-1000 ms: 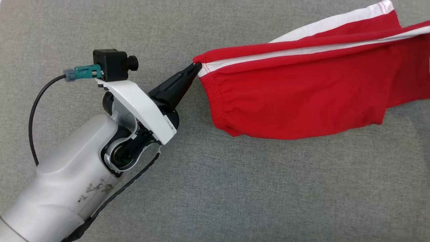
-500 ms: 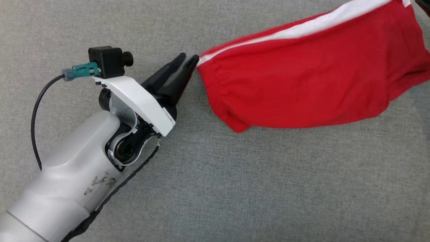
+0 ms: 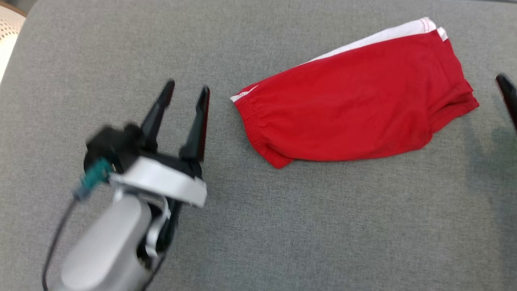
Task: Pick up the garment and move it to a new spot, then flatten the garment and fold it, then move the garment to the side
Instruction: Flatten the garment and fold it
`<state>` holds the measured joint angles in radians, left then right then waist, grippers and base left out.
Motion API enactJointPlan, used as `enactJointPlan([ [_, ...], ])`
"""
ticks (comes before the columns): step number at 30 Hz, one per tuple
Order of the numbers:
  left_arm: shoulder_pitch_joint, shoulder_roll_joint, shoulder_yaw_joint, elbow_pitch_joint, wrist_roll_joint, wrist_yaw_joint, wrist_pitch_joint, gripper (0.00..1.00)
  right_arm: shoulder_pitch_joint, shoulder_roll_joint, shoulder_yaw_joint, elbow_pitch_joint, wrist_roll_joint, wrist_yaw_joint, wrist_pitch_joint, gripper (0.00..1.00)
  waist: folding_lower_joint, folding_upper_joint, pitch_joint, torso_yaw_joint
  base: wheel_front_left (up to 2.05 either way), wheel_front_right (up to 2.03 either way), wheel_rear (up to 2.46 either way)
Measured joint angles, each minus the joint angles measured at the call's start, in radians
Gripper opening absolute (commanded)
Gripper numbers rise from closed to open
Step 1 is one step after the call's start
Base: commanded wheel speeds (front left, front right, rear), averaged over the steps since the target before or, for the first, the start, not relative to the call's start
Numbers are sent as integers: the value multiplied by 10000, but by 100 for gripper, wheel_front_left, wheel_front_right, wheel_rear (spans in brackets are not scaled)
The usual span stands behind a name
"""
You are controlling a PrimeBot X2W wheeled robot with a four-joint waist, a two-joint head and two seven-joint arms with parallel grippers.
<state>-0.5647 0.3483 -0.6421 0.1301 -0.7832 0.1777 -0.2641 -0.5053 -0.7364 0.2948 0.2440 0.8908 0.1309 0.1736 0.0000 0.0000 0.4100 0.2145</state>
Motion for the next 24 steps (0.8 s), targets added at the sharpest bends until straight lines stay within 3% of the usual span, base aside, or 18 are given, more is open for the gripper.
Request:
enactJointPlan([
  [4,1778,-594,867,-1208,1954,573,8,100,842,571,-259,326,293,-2,-525,100,0,0,-396,-20,0,0,0],
  [9,3059,-1285,1197,-1822,3712,790,8,100,778,1139,-757,1225,786,-2,-537,100,0,0,-675,289,0,0,0],
  [16,3588,-1868,1287,-1781,5127,617,8,100,-488,1137,-673,3028,247,-2,1060,100,0,0,-796,998,0,0,0],
  [24,3743,-2385,1496,-1534,5570,188,8,100,-1858,851,-142,4686,-1227,0,3674,100,0,0,-666,1662,0,0,0],
])
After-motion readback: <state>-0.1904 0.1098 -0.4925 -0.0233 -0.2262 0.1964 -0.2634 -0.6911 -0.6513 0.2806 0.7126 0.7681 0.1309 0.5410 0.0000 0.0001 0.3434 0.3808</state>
